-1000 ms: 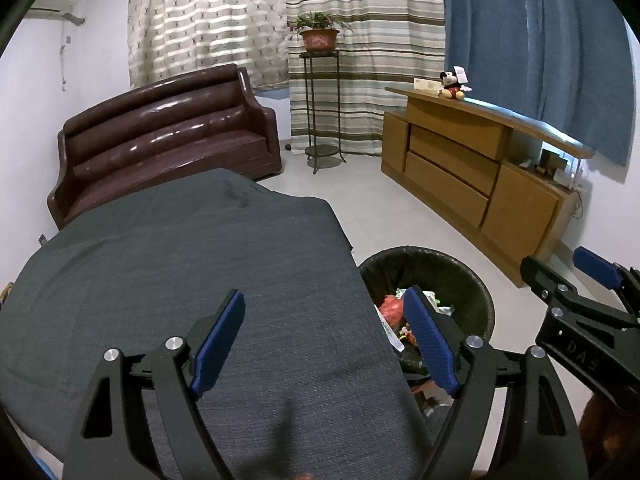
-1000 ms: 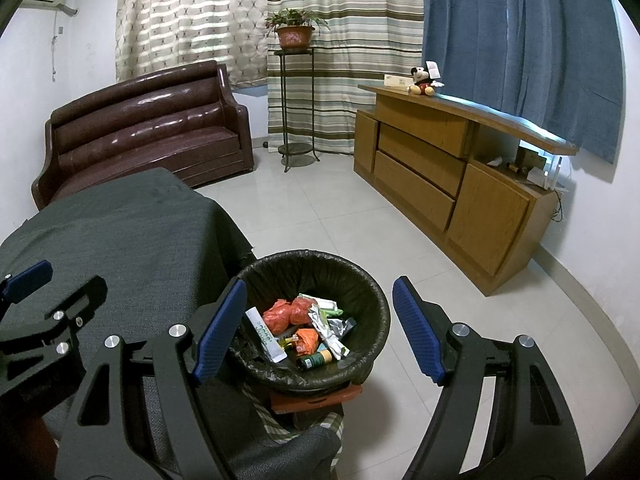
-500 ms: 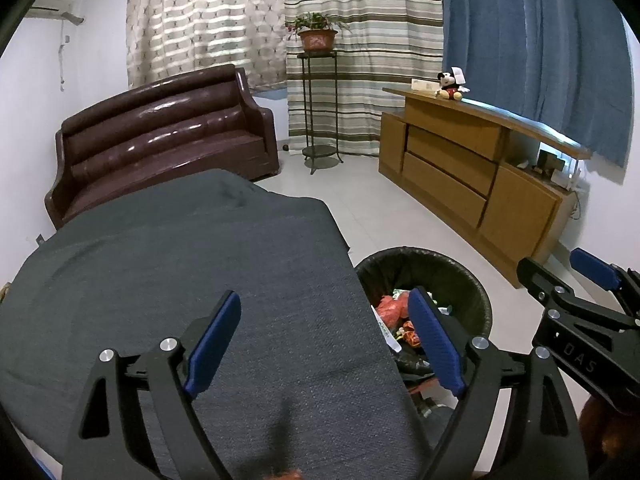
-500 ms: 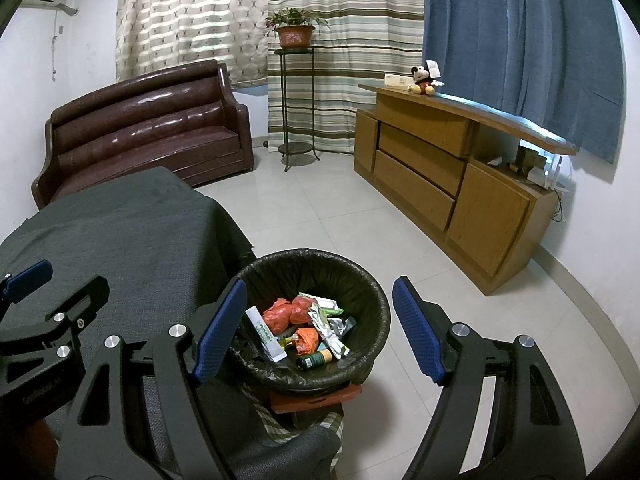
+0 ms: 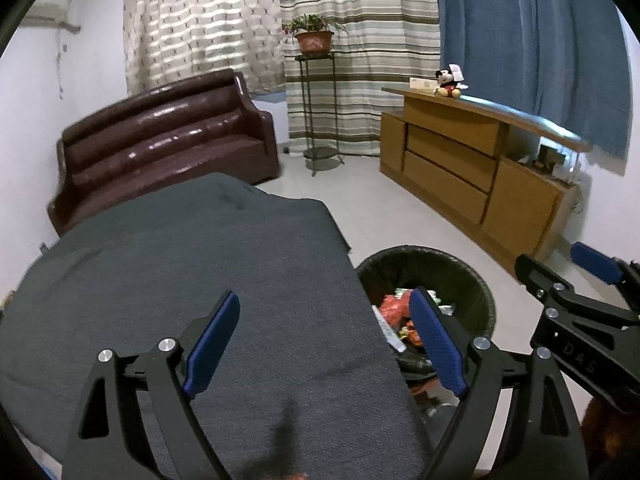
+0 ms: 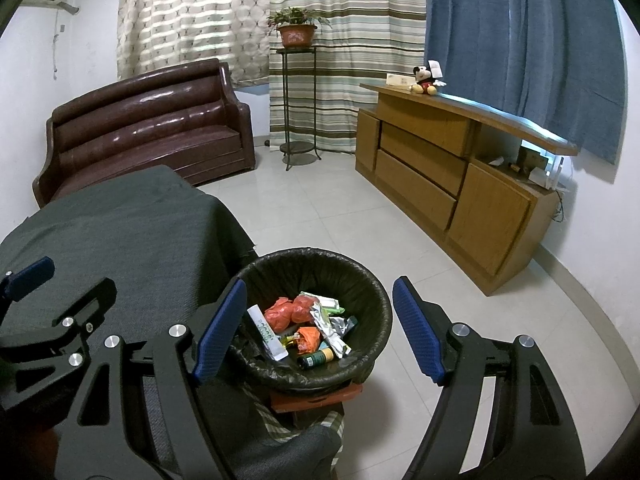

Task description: Collect trash

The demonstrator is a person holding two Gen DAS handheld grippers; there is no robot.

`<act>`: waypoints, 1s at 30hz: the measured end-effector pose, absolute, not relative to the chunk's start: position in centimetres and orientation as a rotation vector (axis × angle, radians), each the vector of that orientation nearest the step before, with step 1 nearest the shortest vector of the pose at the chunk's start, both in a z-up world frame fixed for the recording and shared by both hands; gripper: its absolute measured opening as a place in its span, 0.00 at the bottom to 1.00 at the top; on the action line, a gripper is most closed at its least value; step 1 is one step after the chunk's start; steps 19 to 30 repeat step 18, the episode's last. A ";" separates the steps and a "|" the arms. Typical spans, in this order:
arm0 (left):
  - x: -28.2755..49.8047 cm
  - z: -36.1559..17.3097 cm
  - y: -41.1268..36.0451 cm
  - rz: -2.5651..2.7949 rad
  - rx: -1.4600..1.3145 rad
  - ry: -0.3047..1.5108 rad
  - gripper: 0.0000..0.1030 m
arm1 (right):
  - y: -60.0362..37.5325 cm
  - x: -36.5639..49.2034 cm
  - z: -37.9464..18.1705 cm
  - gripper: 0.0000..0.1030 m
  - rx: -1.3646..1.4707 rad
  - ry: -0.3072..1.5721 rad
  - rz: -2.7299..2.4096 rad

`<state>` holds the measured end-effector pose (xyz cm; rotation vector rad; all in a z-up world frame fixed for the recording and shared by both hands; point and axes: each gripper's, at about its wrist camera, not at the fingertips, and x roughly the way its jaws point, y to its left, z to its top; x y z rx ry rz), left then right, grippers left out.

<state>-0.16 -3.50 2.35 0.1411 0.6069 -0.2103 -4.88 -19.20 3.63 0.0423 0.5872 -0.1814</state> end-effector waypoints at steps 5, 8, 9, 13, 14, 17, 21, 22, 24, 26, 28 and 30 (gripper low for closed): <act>-0.4 2.5 -3.7 -0.218 0.158 0.586 0.82 | -19.1 -4.9 3.7 0.72 0.044 0.587 -0.182; 0.0 2.3 -3.4 -0.224 0.141 0.611 0.82 | -19.2 -4.8 3.7 0.72 0.041 0.587 -0.182; 0.1 2.3 -3.2 -0.222 0.135 0.618 0.82 | -19.2 -4.7 3.6 0.72 0.042 0.587 -0.182; 0.7 2.1 -2.8 -0.211 0.113 0.645 0.82 | -19.2 -4.7 3.6 0.72 0.042 0.588 -0.182; 0.7 2.1 -2.8 -0.208 0.111 0.647 0.82 | -19.2 -4.7 3.7 0.72 0.042 0.589 -0.182; 0.8 1.8 -2.6 -0.206 0.103 0.666 0.82 | -19.1 -4.9 3.7 0.72 0.040 0.590 -0.182; 1.0 1.7 -2.4 -0.208 0.098 0.677 0.82 | -19.1 -4.8 3.7 0.72 0.040 0.591 -0.181; 1.0 1.7 -2.4 -0.208 0.098 0.677 0.82 | -19.1 -4.8 3.7 0.72 0.040 0.591 -0.181; 1.0 1.7 -2.4 -0.208 0.098 0.677 0.82 | -19.1 -4.8 3.7 0.72 0.040 0.591 -0.181; 1.0 1.7 -2.4 -0.208 0.098 0.677 0.82 | -19.1 -4.8 3.7 0.72 0.040 0.591 -0.181; 1.0 1.7 -2.4 -0.208 0.098 0.677 0.82 | -19.1 -4.8 3.7 0.72 0.040 0.591 -0.181; 1.0 1.7 -2.4 -0.208 0.098 0.677 0.82 | -19.1 -4.8 3.7 0.72 0.040 0.591 -0.181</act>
